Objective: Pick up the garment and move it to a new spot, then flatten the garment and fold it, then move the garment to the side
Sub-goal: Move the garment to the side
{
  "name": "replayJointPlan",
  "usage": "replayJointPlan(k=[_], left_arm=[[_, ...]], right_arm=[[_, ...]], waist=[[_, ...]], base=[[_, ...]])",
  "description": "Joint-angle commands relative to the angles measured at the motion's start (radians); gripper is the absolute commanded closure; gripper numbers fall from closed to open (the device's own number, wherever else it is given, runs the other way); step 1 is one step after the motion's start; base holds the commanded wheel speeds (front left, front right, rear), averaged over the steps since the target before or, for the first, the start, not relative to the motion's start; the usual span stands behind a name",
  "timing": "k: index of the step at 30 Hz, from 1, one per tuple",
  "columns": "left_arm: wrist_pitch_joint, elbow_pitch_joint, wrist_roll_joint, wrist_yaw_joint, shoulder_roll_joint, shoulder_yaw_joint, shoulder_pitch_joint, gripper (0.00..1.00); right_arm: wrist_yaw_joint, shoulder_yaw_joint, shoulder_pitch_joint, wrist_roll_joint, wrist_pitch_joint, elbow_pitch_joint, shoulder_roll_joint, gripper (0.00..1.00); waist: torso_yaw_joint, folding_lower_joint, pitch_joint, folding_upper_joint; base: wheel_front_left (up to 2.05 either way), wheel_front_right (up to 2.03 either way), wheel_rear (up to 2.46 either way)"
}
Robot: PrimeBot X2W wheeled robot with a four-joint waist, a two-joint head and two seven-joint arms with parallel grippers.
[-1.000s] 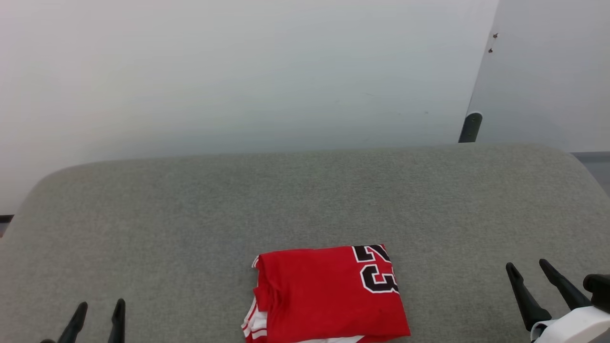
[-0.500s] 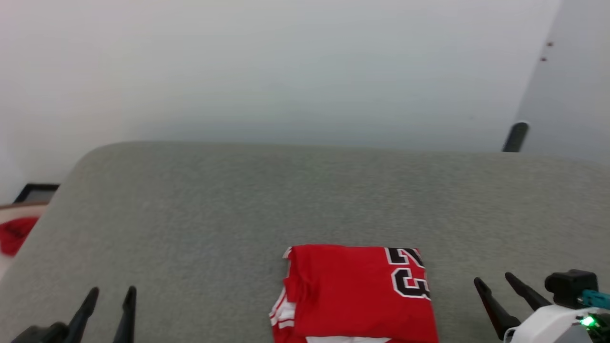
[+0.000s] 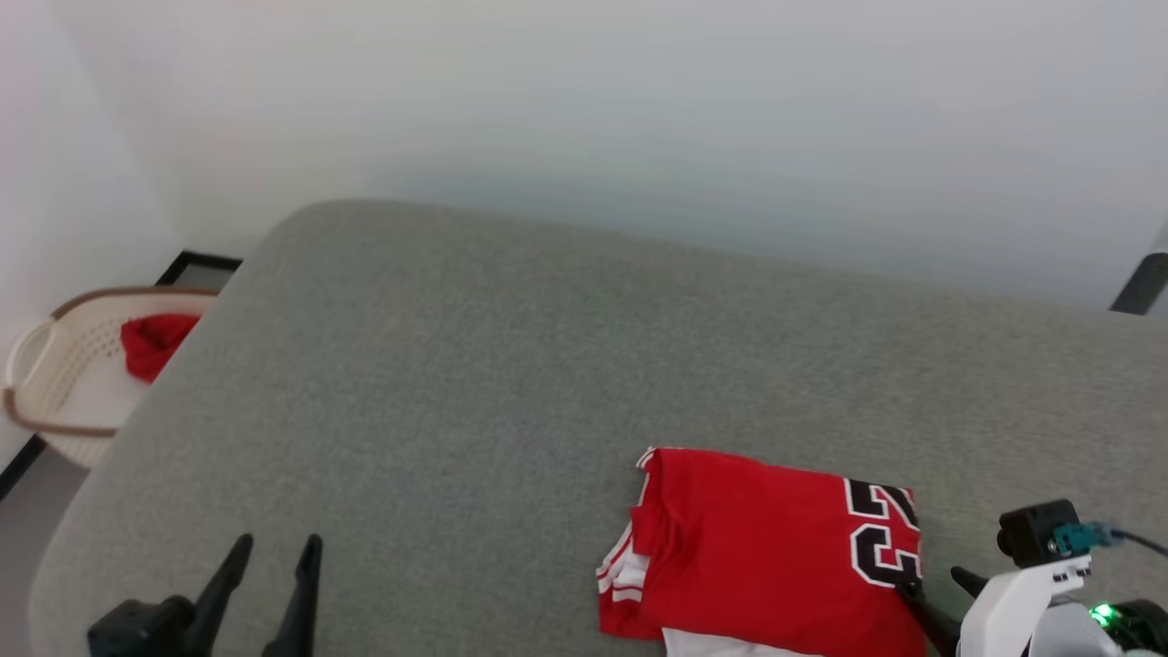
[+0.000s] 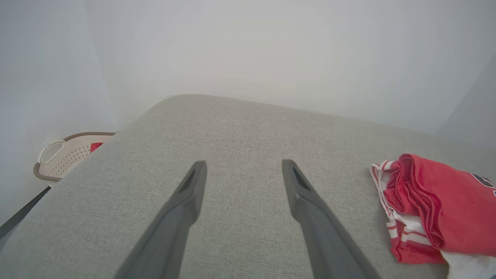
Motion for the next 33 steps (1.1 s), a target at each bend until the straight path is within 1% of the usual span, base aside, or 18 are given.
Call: replayJointPlan(k=[1,9,13,16,17,18,21,27,33], left_arm=[[-0.005,0.002,0.002,-0.004,-0.007,-0.005,-0.017,0.0],[-0.021,0.031,-0.004,-0.013,-0.047,-0.034,-0.07,0.0],[-0.032,0.049,-0.01,-0.02,-0.064,-0.041,-0.086,0.0],[-0.037,0.062,-0.011,-0.021,-0.072,-0.044,-0.096,0.0],[-0.039,0.066,-0.012,-0.022,-0.074,-0.043,-0.098,0.0],[-0.04,0.069,-0.014,-0.023,-0.076,-0.043,-0.1,0.0],[-0.044,0.078,-0.019,-0.024,-0.081,-0.04,-0.102,0.0],[-0.05,0.084,-0.02,-0.019,-0.074,-0.034,-0.091,0.0],[-0.046,0.076,-0.011,-0.017,-0.065,-0.04,-0.099,0.0]], right_arm=[[-0.001,-0.001,-0.02,-0.005,0.015,0.005,-0.005,0.0],[-0.001,-0.006,-0.095,-0.043,0.127,0.066,0.004,0.0],[-0.001,-0.004,-0.122,-0.062,0.189,0.124,0.025,0.0],[-0.001,0.016,-0.14,-0.064,0.228,0.158,0.037,0.0],[-0.001,0.025,-0.144,-0.065,0.234,0.162,0.037,0.52],[-0.001,0.033,-0.15,-0.064,0.242,0.167,0.037,1.0],[-0.001,0.057,-0.156,-0.053,0.262,0.164,0.029,1.0],[0.0,0.082,-0.189,-0.01,0.265,0.11,-0.008,1.0],[-0.001,0.081,-0.224,-0.001,0.258,0.048,-0.077,1.0]], waist=[[0.037,0.0,0.046,0.0],[0.069,0.0,0.12,0.0],[0.079,0.0,0.145,0.0],[0.086,0.0,0.155,0.0],[0.087,0.0,0.157,0.0],[0.088,0.0,0.159,0.0],[0.087,0.0,0.159,0.0],[0.069,0.0,0.145,0.0],[0.033,0.0,0.126,0.0]], base=[[0.0,0.0,0.0],[0.0,0.0,0.0],[0.0,0.0,0.0],[0.0,0.0,0.0],[0.0,0.0,0.0],[0.0,0.0,0.0],[0.0,0.0,0.0],[0.0,0.0,0.0],[0.0,0.0,0.0]])
